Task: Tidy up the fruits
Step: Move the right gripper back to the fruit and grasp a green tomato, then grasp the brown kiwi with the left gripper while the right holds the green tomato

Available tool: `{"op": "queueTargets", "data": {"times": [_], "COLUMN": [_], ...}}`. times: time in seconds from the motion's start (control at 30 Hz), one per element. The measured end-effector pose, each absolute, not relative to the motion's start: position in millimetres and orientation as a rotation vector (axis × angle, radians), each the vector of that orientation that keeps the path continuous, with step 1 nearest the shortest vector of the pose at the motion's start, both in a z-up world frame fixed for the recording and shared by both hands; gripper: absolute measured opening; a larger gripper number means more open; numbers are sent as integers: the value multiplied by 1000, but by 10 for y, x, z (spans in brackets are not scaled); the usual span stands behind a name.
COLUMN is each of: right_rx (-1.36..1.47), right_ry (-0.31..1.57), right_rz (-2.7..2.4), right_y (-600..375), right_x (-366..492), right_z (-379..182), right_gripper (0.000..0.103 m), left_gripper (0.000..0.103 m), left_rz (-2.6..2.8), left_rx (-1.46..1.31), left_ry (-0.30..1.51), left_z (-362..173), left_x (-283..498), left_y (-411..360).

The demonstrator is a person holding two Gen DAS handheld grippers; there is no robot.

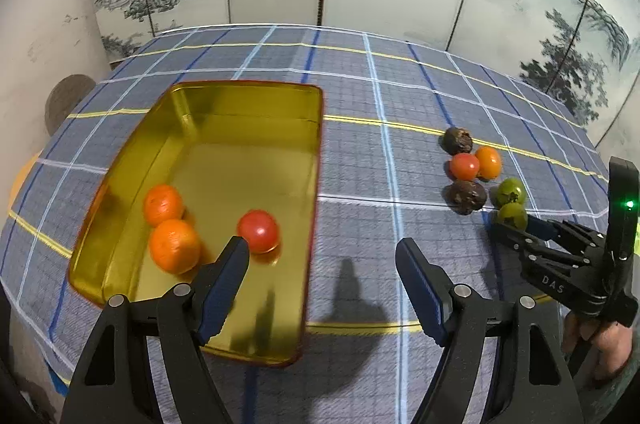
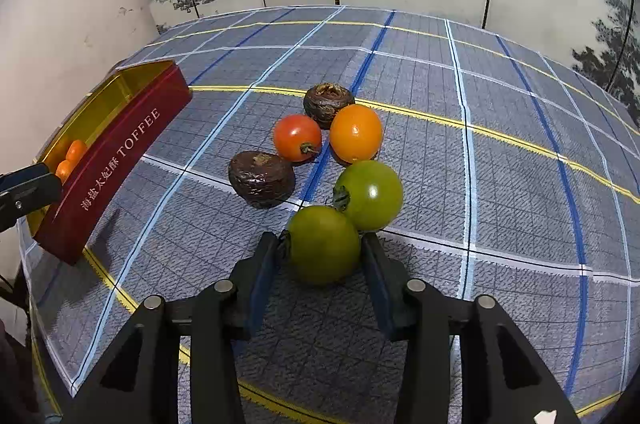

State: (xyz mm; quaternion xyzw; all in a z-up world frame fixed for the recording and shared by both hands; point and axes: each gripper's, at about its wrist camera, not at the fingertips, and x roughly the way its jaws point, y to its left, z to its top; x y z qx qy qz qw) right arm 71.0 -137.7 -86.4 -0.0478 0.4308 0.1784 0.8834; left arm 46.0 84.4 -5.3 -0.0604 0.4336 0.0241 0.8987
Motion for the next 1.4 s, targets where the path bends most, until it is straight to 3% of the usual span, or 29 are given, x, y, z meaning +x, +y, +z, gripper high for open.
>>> {"op": "queueTargets", "data": {"times": [0.7,1.4], "right_rx": [-42,-76], "right_ry": [867,811], "right_rz": [336,152], "right_y": [-1807,-2358], "right_x": [467,892], "right_z": [-776,-768], "right_gripper": [35,35], "left_gripper": [77,77], "left_rz": [28,-85], "left_rx": [-71,-75], "left_ry": [871,915], "left_z": [-37,-236], "left_x": [581,1030], "left_y": [479,-40]}}
